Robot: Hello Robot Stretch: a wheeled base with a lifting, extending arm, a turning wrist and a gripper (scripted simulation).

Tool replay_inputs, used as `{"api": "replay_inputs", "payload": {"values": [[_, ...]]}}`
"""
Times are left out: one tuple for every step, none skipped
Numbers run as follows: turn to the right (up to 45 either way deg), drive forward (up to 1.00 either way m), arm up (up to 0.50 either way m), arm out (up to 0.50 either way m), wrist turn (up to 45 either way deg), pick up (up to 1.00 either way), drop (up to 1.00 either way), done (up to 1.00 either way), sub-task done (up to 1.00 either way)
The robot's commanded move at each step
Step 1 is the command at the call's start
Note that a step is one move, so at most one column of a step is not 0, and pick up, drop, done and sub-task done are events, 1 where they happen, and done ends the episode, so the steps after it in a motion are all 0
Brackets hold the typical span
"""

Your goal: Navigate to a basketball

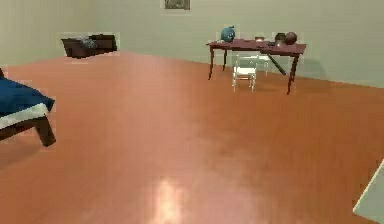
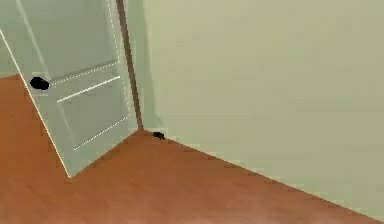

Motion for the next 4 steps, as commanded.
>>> {"api": "replay_inputs", "payload": {"values": [[30.0, 0.00, 0.00, 0.00, 0.0, 0.00, 0.00, 0.00, 0.00], [0.0, 1.00, 0.00, 0.00, 0.0, 0.00, 0.00, 0.00, 0.00], [0.0, 0.85, 0.00, 0.00, 0.0, 0.00, 0.00, 0.00, 0.00], [6.0, 0.00, 0.00, 0.00, 0.0, 0.00, 0.00, 0.00, 0.00]]}}
